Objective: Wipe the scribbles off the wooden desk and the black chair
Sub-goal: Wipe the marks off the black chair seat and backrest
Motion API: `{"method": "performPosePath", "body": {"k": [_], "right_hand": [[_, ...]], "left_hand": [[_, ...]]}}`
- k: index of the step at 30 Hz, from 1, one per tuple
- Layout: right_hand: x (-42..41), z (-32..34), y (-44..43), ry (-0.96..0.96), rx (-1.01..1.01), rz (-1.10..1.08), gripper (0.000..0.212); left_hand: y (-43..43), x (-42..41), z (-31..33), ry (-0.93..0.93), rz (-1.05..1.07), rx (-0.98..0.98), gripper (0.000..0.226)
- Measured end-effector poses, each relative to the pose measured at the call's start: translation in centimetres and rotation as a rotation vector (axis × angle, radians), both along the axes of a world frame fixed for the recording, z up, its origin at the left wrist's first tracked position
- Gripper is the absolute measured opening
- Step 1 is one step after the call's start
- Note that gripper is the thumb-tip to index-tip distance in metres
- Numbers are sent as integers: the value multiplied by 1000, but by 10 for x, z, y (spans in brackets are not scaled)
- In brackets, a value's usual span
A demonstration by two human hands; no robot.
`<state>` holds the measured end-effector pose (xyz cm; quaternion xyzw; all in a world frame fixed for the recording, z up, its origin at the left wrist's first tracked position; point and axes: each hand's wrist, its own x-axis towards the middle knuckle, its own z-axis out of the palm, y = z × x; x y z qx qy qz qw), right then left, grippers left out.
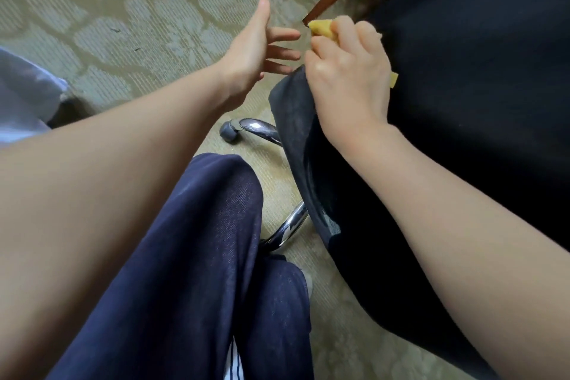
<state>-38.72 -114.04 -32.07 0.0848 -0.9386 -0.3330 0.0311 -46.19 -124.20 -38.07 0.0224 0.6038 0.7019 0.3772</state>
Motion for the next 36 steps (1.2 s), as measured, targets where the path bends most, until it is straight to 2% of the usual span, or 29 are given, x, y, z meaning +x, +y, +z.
{"method": "performPosePath", "body": {"k": [1, 3, 6, 9, 10, 11, 12, 13, 14, 16, 17, 21, 23, 25, 29, 36], "right_hand": [[-5, -9, 2, -68, -136, -62, 40], [-16, -27, -6, -61, -105, -70, 37], [-20, -40, -11, -241, 98, -86, 29], [-1, -72, -7, -528, 171, -73, 19], [5, -68, -12, -569, 192, -117, 12], [13, -65, -17, -612, 185, -108, 13], [29, -71, -12, -664, 203, -42, 28], [43, -78, -7, -634, 242, 68, 47], [61, -88, 2, -648, 227, 121, 54], [98, -87, -2, -817, 187, 26, 35], [116, -85, -1, -843, 200, 47, 28], [184, -68, 14, -1030, 182, -32, 24], [198, -54, 22, -1011, 186, -2, 14], [204, -40, 32, -902, 110, 53, 15], [208, -12, 40, -658, 107, 67, 5], [140, 18, 32, -245, 194, 133, 11]], "left_hand": [[-2, -1, -4, 4, 32, -34, 67], [-6, 0, -12, 12, 53, -90, 64], [-11, 3, -22, 21, 21, -133, 60], [-12, 8, -16, 44, -24, -121, 57], [-10, 10, -11, 47, -37, -98, 56], [-7, 12, -6, 51, -55, -71, 55], [-3, 13, -1, 58, -77, -43, 54], [1, 14, 5, 64, -105, -20, 54], [6, 14, 11, 77, -138, -4, 54], [16, 15, 21, 103, -200, 29, 54], [21, 15, 23, 110, -225, 45, 54], [33, 18, 23, 131, -277, 67, 58], [32, 17, 20, 149, -283, 59, 63], [30, 18, 19, 163, -269, 36, 58], [30, 19, 26, 171, -292, 22, 58], [21, 17, 36, 172, -316, -36, 60]]}}
